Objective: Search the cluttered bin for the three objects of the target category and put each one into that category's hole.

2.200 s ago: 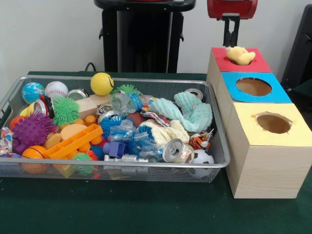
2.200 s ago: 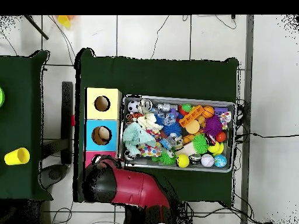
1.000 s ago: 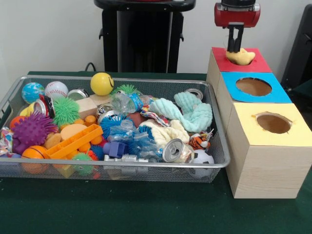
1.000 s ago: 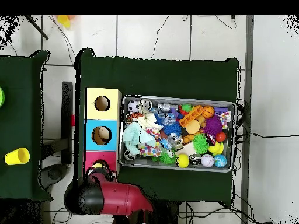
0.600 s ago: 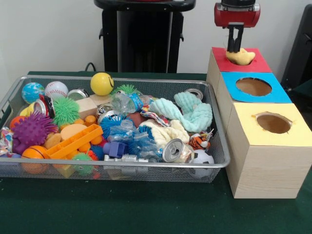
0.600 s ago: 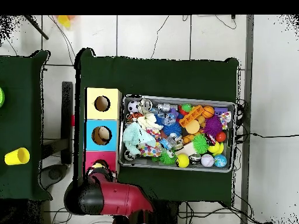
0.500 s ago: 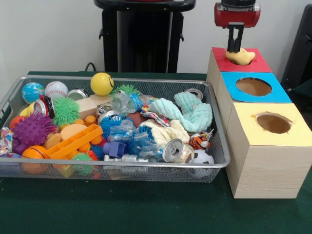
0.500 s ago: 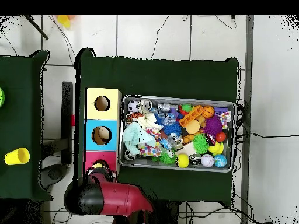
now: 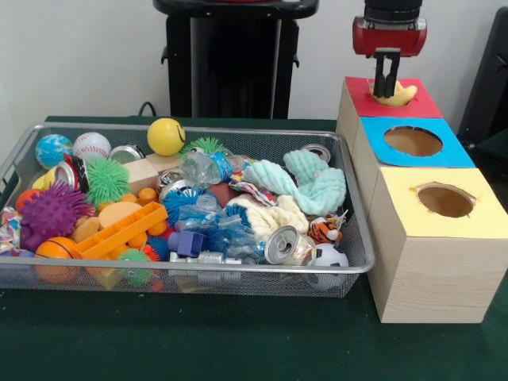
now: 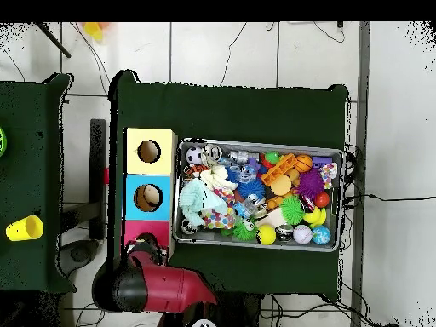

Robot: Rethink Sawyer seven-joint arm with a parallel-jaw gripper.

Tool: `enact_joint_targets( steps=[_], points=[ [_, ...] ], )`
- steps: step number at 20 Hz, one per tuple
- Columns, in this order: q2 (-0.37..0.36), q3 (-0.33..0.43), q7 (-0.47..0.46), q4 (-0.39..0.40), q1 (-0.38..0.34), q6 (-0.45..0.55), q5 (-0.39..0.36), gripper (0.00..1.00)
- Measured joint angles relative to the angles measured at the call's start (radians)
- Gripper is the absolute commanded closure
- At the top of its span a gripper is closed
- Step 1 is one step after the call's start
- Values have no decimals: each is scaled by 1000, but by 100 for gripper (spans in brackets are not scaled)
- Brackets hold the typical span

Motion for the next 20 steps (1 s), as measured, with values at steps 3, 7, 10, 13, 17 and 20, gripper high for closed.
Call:
enact_joint_targets(
  steps=[3,7,10,13,17,20],
  points=[
    [27,0,0,0,5,-35,11,100],
    [48,0,0,0,6,-56,20,100],
    [51,0,0,0,6,-57,23,100],
    [51,0,0,0,6,-57,23,100],
    [47,0,0,0,6,-56,23,100],
    [47,1,0,0,6,-56,23,100]
  ],
)
